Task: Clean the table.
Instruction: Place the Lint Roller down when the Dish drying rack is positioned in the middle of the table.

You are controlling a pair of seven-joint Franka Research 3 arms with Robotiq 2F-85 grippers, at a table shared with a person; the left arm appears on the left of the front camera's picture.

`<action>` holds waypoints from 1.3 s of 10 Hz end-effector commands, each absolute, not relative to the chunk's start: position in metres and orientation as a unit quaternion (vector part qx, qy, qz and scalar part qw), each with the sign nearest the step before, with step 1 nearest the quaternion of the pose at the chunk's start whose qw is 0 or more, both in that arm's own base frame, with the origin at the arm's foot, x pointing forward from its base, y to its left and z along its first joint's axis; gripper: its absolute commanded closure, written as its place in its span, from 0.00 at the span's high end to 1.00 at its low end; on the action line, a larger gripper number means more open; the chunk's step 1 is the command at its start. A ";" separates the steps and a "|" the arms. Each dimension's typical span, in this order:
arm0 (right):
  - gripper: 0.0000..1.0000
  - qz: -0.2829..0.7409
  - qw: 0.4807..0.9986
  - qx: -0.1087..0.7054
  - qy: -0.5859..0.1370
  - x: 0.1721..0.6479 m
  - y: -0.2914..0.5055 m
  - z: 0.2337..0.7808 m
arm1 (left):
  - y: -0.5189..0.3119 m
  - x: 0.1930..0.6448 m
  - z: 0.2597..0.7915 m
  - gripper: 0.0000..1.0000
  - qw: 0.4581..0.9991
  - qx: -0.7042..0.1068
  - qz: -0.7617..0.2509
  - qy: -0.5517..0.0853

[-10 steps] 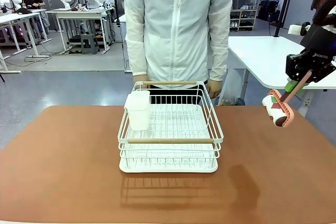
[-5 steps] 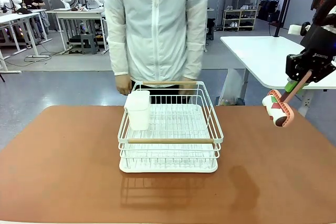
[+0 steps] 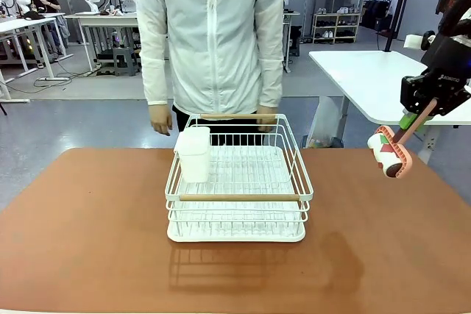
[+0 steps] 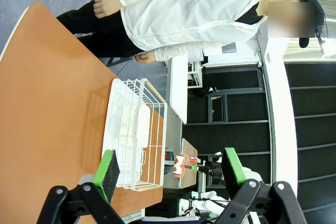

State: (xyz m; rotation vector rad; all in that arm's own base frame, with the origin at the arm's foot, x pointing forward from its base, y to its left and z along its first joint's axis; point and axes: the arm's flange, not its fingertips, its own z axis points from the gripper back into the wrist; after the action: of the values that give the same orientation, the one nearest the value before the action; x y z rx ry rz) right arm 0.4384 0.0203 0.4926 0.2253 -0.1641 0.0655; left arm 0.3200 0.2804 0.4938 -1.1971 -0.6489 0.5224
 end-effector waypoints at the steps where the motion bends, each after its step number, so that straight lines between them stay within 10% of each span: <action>1: 0.21 0.024 0.991 0.106 -0.078 0.438 0.024 0.497 | 0.282 0.319 0.496 1.00 0.742 -0.551 0.237 -0.299; 6: 0.21 0.033 0.990 0.112 -0.082 0.438 0.020 0.493 | 0.282 0.319 0.496 1.00 0.742 -0.551 0.237 -0.299; 9: 0.21 -0.428 0.890 0.133 -0.083 0.504 0.026 0.514 | 0.282 0.319 0.496 1.00 0.742 -0.551 0.237 -0.299; 13: 0.21 -0.644 0.760 0.084 0.016 0.536 0.031 0.500 | 0.282 0.319 0.496 1.00 0.742 -0.551 0.237 -0.299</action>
State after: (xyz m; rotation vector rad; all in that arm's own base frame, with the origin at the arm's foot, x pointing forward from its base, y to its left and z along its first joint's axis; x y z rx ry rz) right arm 0.5298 0.0107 0.4913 0.1731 -0.1036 -0.9684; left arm 0.3201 0.2803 0.4938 -1.1969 -0.6485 0.5222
